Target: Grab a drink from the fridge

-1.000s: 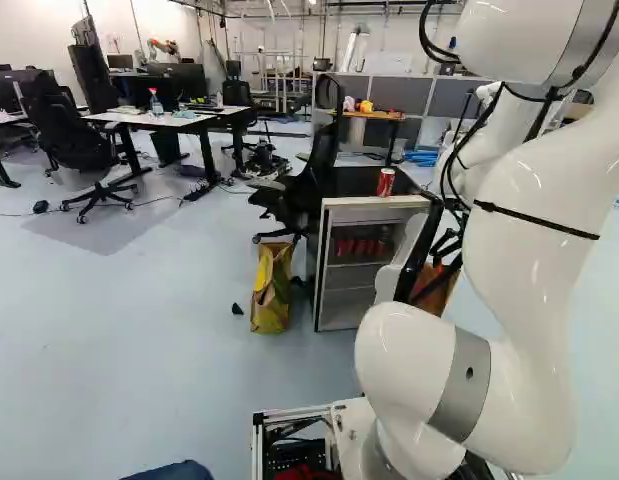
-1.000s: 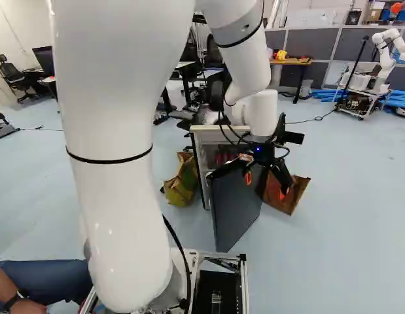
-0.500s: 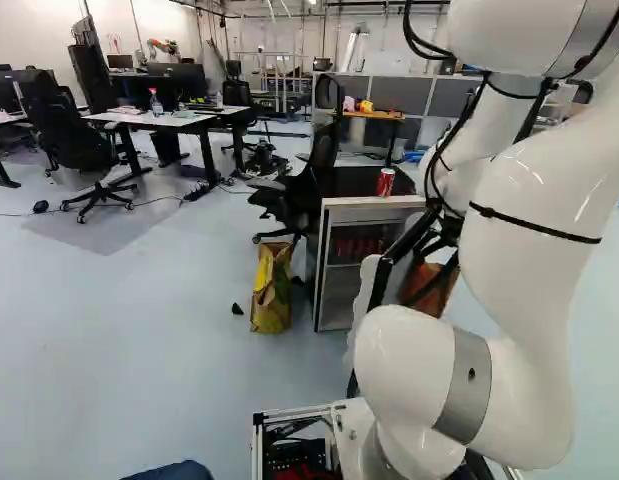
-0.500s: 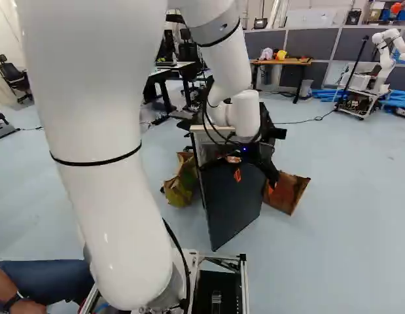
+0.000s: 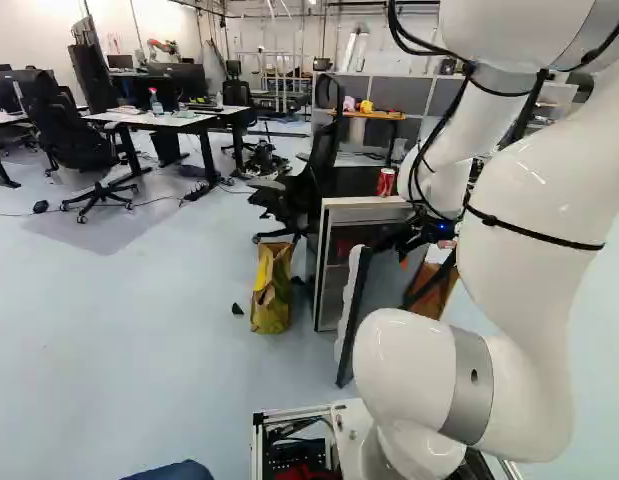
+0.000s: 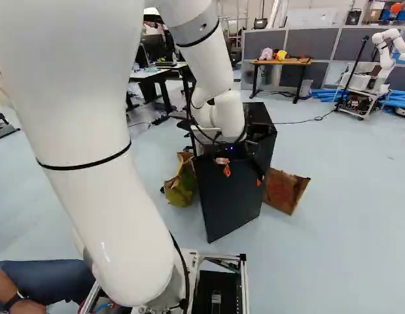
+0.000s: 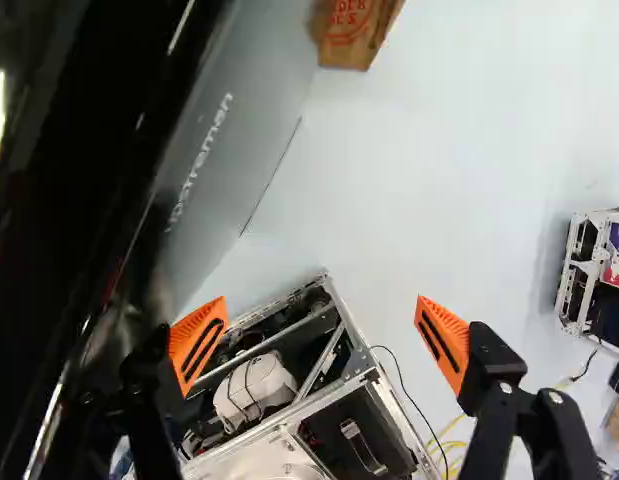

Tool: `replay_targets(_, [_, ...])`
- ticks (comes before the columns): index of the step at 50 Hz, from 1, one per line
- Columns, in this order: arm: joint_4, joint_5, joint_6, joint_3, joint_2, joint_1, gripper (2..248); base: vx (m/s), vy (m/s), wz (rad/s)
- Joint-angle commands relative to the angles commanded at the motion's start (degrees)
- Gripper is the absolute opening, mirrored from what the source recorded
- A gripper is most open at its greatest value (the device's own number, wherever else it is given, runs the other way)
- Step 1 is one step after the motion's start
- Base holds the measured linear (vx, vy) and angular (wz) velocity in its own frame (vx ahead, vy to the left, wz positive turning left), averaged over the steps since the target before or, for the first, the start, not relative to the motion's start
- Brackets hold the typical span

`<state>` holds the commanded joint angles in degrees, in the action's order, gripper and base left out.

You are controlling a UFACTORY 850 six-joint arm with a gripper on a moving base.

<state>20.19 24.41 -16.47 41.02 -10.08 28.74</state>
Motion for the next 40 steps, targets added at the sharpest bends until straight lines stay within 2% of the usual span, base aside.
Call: replay_targets(40, [0.0, -12.6, 0.0, -5.0, 4.3, -8.6, 247, 0.000, 0.000, 0.000])
